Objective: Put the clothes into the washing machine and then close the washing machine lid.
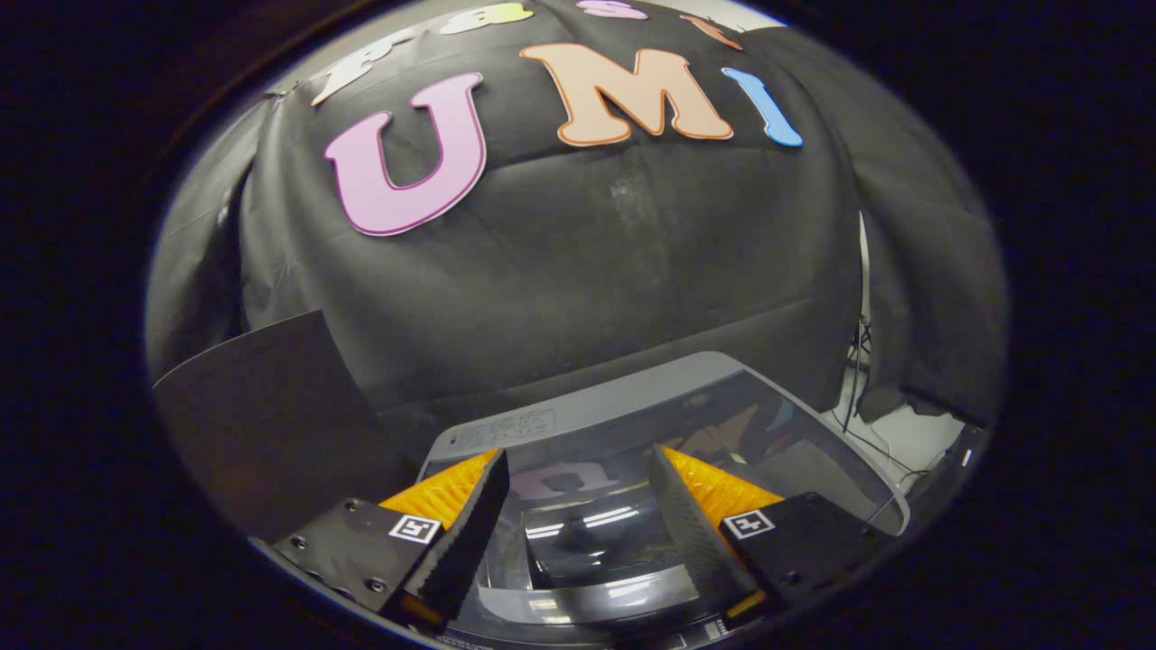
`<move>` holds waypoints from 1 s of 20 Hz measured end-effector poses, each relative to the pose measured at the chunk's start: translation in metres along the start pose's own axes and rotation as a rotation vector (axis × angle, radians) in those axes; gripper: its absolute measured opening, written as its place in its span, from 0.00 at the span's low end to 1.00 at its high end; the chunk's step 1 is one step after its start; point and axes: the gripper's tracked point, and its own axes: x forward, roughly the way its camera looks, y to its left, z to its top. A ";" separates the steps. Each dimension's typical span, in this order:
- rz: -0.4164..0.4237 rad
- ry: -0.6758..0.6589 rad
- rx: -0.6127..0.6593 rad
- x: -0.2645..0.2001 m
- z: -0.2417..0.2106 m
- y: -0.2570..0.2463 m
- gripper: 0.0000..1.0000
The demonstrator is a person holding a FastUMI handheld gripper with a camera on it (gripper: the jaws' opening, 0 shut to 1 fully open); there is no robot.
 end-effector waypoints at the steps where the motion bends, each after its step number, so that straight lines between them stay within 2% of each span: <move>1: -0.007 -0.006 -0.029 -0.003 0.004 -0.001 0.98; 5: -0.005 -0.088 -0.125 -0.024 0.029 -0.007 0.98; 12: -0.016 -0.148 -0.265 -0.079 0.043 -0.013 0.98; 20: 0.053 -0.179 -0.245 -0.135 0.059 -0.009 0.98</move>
